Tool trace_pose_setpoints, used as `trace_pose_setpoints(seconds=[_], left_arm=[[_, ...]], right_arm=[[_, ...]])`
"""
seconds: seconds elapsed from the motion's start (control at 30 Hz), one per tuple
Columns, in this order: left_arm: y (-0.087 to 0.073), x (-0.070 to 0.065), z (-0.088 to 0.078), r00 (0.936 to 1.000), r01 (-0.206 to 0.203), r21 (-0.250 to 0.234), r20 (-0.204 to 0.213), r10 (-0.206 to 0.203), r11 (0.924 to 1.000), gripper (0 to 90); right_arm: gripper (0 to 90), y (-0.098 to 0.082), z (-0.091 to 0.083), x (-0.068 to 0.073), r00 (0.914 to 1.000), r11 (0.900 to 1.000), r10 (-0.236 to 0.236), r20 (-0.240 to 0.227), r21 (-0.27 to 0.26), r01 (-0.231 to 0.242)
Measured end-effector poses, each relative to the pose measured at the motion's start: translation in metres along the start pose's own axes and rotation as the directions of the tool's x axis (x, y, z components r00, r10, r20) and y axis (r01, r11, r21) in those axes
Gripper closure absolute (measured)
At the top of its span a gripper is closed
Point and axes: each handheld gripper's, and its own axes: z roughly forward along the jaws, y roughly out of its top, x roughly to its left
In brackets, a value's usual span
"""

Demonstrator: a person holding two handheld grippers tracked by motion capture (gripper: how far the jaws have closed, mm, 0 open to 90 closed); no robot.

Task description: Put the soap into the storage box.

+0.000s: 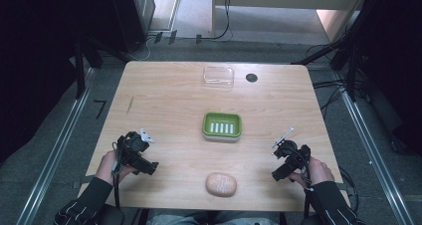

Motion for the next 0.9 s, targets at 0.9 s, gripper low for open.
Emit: trace_pose_setpoints(seconds=[0.9], left_arm=[[-0.005, 0.001, 0.0, 1.0, 0.008, 0.008, 0.001, -0.008, 0.9999, 0.5]], right_arm=[[7.0, 0.019, -0.014, 0.033, 0.9889, 0.985, -0.147, -0.016, -0.096, 0.145]])
